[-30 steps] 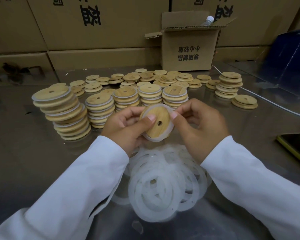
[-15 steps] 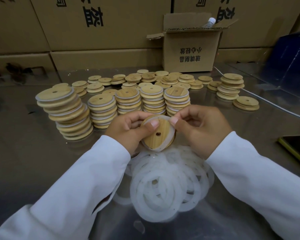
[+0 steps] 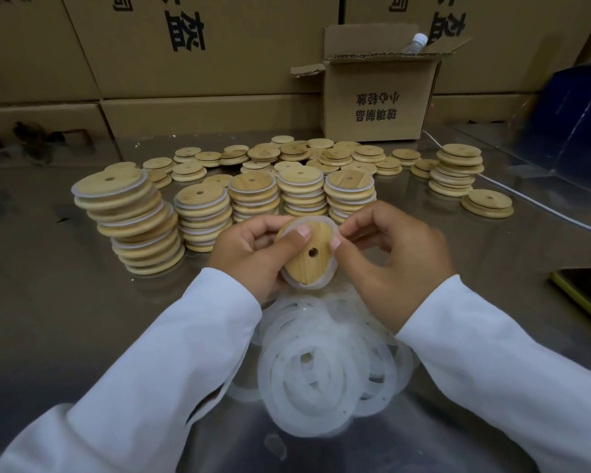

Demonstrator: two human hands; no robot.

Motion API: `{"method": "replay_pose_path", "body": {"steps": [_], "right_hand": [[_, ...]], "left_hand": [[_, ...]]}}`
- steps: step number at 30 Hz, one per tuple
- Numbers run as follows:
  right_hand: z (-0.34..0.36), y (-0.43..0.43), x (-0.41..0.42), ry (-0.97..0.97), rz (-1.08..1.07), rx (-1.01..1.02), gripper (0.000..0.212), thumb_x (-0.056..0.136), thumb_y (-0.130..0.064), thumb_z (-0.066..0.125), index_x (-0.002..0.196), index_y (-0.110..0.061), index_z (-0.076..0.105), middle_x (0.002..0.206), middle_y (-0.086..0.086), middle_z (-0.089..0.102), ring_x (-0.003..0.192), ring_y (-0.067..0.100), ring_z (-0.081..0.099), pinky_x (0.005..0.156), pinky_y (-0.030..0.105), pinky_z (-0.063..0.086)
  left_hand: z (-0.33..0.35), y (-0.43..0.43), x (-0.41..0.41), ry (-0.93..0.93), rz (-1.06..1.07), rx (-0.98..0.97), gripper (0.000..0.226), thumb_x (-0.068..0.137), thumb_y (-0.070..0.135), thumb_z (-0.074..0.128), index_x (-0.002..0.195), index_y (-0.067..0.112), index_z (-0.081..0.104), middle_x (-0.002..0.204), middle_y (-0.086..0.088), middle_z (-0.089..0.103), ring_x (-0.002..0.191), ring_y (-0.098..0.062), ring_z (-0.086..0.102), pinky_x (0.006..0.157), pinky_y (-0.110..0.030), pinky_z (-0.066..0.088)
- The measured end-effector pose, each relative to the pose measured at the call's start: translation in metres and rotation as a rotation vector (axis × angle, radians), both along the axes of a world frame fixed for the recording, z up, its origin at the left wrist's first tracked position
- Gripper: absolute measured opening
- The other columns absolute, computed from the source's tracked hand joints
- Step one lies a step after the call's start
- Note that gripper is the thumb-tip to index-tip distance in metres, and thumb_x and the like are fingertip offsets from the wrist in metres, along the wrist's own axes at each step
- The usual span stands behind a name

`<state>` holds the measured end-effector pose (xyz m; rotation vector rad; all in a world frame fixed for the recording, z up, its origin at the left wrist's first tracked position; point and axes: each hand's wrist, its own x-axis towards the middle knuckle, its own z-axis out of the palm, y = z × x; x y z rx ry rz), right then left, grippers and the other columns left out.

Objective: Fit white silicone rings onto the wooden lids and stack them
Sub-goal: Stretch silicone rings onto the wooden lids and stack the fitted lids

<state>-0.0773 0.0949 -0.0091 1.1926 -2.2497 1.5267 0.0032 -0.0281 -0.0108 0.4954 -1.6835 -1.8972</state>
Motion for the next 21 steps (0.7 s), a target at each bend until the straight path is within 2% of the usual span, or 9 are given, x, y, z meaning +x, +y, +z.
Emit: {"method": "replay_pose_path", "body": {"steps": [5,10,16,18,21], "right_hand": [[0.001,0.001,-0.004,-0.021,-0.023,-0.021,0.015,0.081,-0.018,0.065,0.068,-0.024,0.059,0.062,-0.017,0.058,0.066,-0.004,0.055,0.059,0.003,0.04],[-0.002,0.0,-0.004,0.007,-0.001,0.091,0.012,0.083,-0.022,0.061,0.072,-0.025,0.059,0.071,-0.013,0.061,0.073,0.002,0.057,0.065,0.008,0.041],[0.007,0.001,-0.012,-0.053,0.015,0.103,0.02,0.084,-0.019,0.061,0.067,-0.027,0.055,0.07,-0.014,0.059,0.069,0.002,0.056,0.061,0.007,0.04],[0.01,0.001,-0.015,-0.079,0.023,0.11,0.021,0.085,-0.018,0.061,0.066,-0.027,0.056,0.07,-0.012,0.06,0.069,0.004,0.056,0.064,0.011,0.042],[0.012,0.002,-0.018,-0.083,0.035,0.115,0.023,0.085,-0.017,0.062,0.065,-0.028,0.056,0.068,-0.012,0.059,0.067,0.004,0.055,0.064,0.014,0.041]], "left_hand": [[0.002,-0.001,0.0,-0.026,-0.074,0.053,0.009,0.079,0.003,0.062,0.086,0.007,0.065,0.069,-0.005,0.071,0.064,-0.015,0.068,0.06,-0.03,0.058],[-0.001,0.0,0.003,-0.112,-0.139,-0.066,0.008,0.08,0.007,0.062,0.086,0.007,0.067,0.074,-0.008,0.071,0.067,-0.017,0.067,0.064,-0.03,0.057],[0.003,0.0,0.001,-0.102,-0.127,-0.15,0.015,0.081,0.008,0.062,0.095,0.004,0.065,0.085,-0.015,0.069,0.077,-0.024,0.066,0.075,-0.042,0.055],[0.005,-0.001,0.001,-0.089,-0.123,-0.171,0.016,0.081,0.008,0.062,0.096,0.003,0.064,0.086,-0.015,0.068,0.078,-0.024,0.065,0.075,-0.038,0.055],[0.007,-0.003,0.001,-0.071,-0.122,-0.21,0.011,0.08,0.007,0.063,0.091,0.005,0.065,0.08,-0.012,0.068,0.069,-0.017,0.064,0.058,-0.021,0.054]]}}
